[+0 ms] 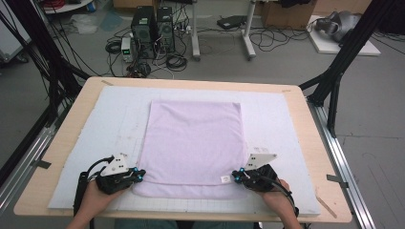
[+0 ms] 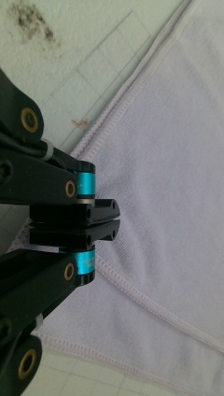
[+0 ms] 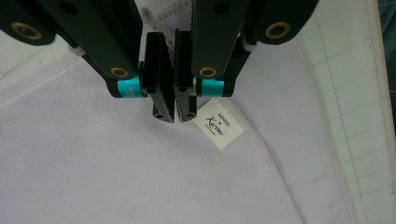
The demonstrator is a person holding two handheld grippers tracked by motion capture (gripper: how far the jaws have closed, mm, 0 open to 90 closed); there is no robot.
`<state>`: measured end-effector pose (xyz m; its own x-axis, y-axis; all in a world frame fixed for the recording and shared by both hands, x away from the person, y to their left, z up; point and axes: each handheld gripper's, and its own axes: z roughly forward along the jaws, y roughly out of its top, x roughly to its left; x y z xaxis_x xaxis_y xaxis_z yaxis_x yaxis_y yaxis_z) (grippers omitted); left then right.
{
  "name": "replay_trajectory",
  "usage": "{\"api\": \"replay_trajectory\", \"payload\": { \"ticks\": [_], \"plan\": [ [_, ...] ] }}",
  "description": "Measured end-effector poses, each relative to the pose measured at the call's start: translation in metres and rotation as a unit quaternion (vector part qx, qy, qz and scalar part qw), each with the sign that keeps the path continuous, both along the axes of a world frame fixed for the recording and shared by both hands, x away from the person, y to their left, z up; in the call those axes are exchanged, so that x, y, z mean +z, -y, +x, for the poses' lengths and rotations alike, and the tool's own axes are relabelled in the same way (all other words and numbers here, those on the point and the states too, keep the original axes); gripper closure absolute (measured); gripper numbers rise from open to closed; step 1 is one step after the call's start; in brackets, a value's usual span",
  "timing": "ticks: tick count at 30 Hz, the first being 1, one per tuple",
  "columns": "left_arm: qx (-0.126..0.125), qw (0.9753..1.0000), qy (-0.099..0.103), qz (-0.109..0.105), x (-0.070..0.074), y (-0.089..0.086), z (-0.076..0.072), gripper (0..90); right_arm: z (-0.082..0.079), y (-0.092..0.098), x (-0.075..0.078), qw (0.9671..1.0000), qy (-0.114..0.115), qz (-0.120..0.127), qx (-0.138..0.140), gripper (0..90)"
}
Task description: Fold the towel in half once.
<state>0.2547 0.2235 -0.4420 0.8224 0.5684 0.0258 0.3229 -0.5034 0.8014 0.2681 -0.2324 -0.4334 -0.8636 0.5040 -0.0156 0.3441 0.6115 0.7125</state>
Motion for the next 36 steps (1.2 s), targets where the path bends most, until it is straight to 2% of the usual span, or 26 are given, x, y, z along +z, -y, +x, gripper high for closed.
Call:
{"api": "replay_trajectory", "payload": {
  "ticks": [4, 10, 12, 14, 16, 17, 18, 20, 22, 27, 30, 32, 33, 34, 36],
  "plan": [
    [0.004, 0.9998, 0.012, -0.013, 0.013, -0.003, -0.001, 88.2, 0.001, 0.004, 0.012, 0.9999, 0.004, 0.016, -0.002, 86.7],
    [0.002, 0.9994, 0.025, -0.024, 0.034, -0.01, -0.007, 88.2, -0.004, 0.011, 0.04, 0.9986, 0.027, 0.046, 0.003, 86.7],
    [-0.001, 0.9994, 0.025, -0.024, 0.037, -0.012, -0.013, 88.2, -0.009, 0.011, 0.046, 0.9985, 0.03, 0.045, 0.011, 86.7],
    [-0.009, 0.9995, 0.015, -0.027, 0.035, -0.014, -0.02, 88.2, -0.016, 0.011, 0.047, 0.9986, 0.025, 0.044, 0.017, 86.6],
    [-0.017, 0.9995, 0.003, -0.028, 0.03, -0.015, -0.024, 87.0, -0.023, 0.011, 0.045, 0.9985, 0.012, 0.043, 0.031, 83.1],
    [-0.018, 0.9995, -0.009, -0.026, 0.026, -0.015, -0.024, 82.7, -0.025, 0.011, 0.041, 0.9982, -0.001, 0.044, 0.04, 79.4],
    [-0.018, 0.9994, -0.016, -0.024, 0.023, -0.015, -0.023, 74.8, -0.026, 0.011, 0.038, 0.9981, -0.007, 0.043, 0.043, 76.6],
    [-0.017, 0.9993, -0.023, -0.024, 0.017, -0.014, -0.022, 68.8, -0.026, 0.012, 0.032, 0.9979, -0.014, 0.05, 0.039, 71.5],
    [-0.024, 0.9994, -0.021, -0.013, 0.014, -0.01, -0.021, 67.5, -0.024, 0.012, 0.025, 0.9975, -0.02, 0.055, 0.04, 69.5],
    [-0.038, 0.9987, -0.022, 0.027, 0.0, 0.002, -0.02, 70.2, -0.022, 0.003, 0.006, 0.9977, -0.033, 0.025, 0.054, 65.5],
    [-0.03, 0.9993, -0.016, 0.015, -0.003, 0.001, -0.023, 73.5, -0.021, 0.003, -0.005, 0.9977, -0.044, 0.021, 0.047, 68.1],
    [-0.026, 0.9995, -0.011, 0.017, -0.003, 0.002, -0.026, 77.5, -0.022, 0.004, -0.009, 0.9974, -0.048, 0.035, 0.042, 77.3],
    [-0.027, 0.9995, -0.007, 0.018, -0.003, 0.003, -0.027, 81.9, -0.023, 0.004, -0.008, 0.9976, -0.045, 0.034, 0.04, 84.4],
    [-0.027, 0.9994, -0.005, 0.021, -0.002, 0.003, -0.028, 86.2, -0.024, 0.003, -0.008, 0.9981, -0.04, 0.028, 0.038, 86.5],
    [-0.024, 0.9994, -0.001, 0.023, -0.001, 0.003, -0.029, 87.6, -0.023, 0.002, -0.006, 0.9984, -0.034, 0.026, 0.038, 87.3]
  ]
}}
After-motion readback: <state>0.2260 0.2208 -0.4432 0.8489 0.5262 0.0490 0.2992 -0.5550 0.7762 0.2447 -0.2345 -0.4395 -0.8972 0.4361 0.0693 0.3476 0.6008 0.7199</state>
